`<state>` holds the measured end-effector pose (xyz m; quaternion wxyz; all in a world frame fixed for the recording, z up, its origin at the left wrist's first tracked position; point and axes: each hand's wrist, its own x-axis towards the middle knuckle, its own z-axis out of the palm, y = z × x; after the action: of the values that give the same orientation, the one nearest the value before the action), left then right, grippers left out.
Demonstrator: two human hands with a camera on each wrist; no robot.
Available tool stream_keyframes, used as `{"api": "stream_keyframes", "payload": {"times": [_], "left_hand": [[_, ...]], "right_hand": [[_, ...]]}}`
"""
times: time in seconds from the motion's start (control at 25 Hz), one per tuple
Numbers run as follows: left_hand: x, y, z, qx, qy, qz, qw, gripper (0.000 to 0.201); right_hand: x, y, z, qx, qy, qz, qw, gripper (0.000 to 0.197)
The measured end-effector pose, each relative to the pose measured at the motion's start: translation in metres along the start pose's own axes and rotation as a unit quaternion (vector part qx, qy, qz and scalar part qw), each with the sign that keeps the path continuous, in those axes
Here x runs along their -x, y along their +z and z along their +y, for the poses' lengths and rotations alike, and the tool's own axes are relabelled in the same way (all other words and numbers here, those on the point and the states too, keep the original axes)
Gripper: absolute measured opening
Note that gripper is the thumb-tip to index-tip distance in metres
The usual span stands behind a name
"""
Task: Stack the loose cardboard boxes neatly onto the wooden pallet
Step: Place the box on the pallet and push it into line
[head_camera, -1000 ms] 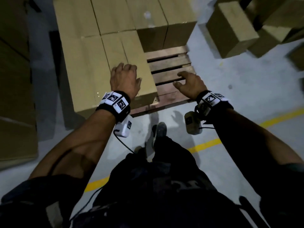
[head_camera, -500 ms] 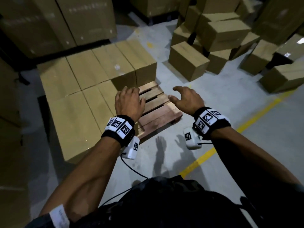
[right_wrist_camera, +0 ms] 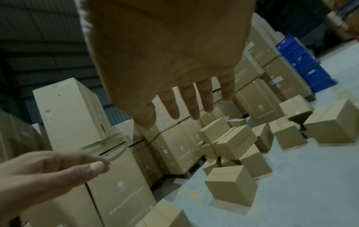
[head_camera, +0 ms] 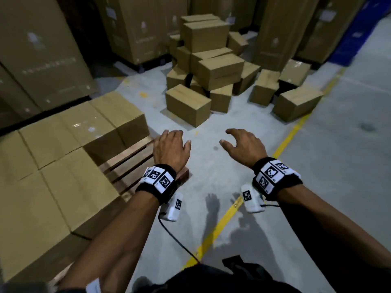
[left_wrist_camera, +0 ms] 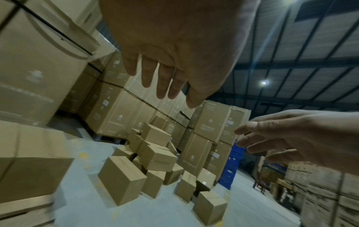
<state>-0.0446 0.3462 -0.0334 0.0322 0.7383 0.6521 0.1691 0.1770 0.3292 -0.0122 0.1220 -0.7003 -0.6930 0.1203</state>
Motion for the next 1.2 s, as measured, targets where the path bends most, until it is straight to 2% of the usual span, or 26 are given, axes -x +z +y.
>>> {"api": "stream_keyframes", "payload": {"times": [0.12,0.28,0.44,0.64,0.76,0.92,1.04,1.2], "left_hand": [[-0.021,0.013,0.076,0.014,0.031,0.011,0.999,0.045],[-0.056,0.037,0.152,0.027,0.069,0.000,0.997,0.042],[-0.095,0.064,0.189,0.046,0.077,-0.013,0.996,0.046],[-0.191,0.115,0.229,0.069,0.086,-0.025,0.994,0.049],[-0.277,0.149,0.255,0.077,0.091,-0.039,0.992,0.050],[-0.387,0.171,0.296,0.073,0.109,-0.057,0.990,0.051],[-0.449,0.184,0.325,0.062,0.119,-0.066,0.989,0.053],[-0.530,0.227,0.362,0.041,0.117,-0.082,0.989,0.054]], "right_hand": [[0.004,-0.032,0.070,0.009,0.028,0.020,0.999,0.056],[-0.005,-0.059,0.138,0.000,0.065,0.035,0.997,0.057],[-0.035,-0.068,0.179,-0.017,0.088,0.053,0.995,0.057],[-0.123,-0.073,0.236,-0.018,0.107,0.061,0.992,0.057],[-0.202,-0.083,0.275,-0.018,0.120,0.072,0.990,0.057],[-0.294,-0.108,0.320,-0.015,0.151,0.076,0.986,0.057],[-0.346,-0.120,0.354,-0.011,0.165,0.073,0.984,0.057],[-0.428,-0.121,0.416,-0.023,0.169,0.060,0.983,0.058]]}}
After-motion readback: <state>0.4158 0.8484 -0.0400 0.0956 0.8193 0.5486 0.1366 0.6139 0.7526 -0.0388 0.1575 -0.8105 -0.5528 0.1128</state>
